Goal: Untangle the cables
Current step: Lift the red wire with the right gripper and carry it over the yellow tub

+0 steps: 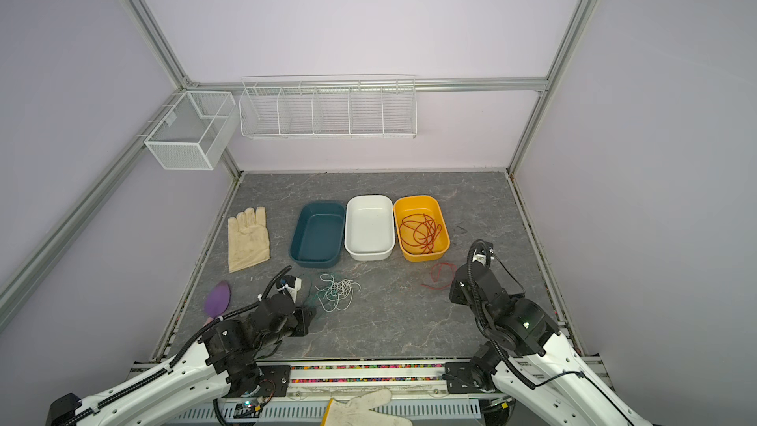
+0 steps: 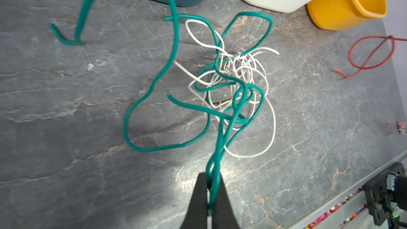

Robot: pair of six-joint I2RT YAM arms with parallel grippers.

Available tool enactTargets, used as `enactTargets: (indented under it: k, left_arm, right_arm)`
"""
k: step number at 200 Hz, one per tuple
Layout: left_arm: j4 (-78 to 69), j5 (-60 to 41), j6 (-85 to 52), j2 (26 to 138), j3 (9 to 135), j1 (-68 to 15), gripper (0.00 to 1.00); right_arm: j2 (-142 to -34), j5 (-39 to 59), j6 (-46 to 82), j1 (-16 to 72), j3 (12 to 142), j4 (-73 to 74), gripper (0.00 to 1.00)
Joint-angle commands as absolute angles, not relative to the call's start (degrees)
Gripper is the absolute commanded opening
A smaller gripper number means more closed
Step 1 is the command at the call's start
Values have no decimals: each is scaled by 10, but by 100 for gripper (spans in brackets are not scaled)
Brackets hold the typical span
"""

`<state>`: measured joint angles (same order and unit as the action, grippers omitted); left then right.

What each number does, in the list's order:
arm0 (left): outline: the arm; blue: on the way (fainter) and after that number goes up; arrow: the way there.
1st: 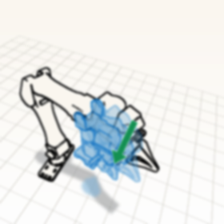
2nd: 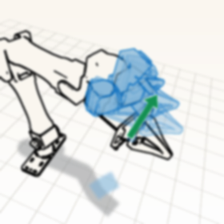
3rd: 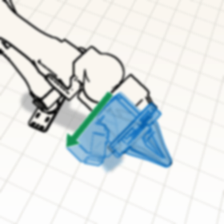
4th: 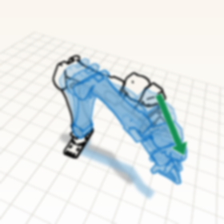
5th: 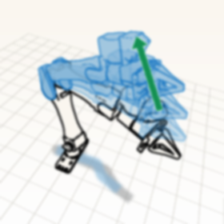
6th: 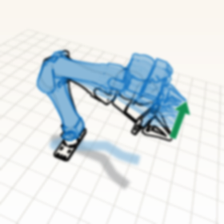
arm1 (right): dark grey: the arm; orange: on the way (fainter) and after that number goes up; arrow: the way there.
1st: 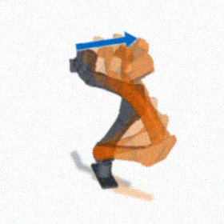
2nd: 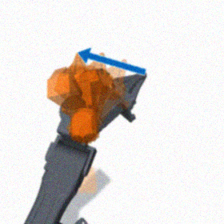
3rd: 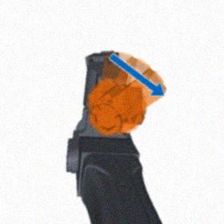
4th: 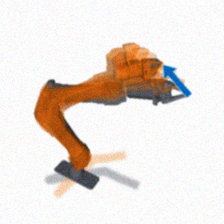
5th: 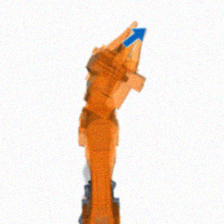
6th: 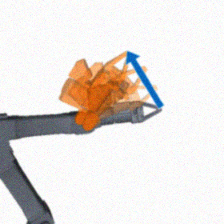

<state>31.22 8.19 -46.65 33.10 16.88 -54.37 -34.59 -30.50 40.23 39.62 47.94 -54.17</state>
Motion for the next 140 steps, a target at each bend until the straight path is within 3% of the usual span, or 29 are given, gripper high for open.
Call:
enactTargets:
  k: [1,72,140]
  left_arm:
    - [321,99,-461,336,180,-541,0]
    - [259,57,-439,361,180,-541,0]
    - [169,9,-419,417,178,-541,0]
  right_arm:
    - [-355,-309,382,386,536,-579,6]
    - [-401,-260,326,386,634,-570,6]
    - [-520,-213,270,373,749,-553,6]
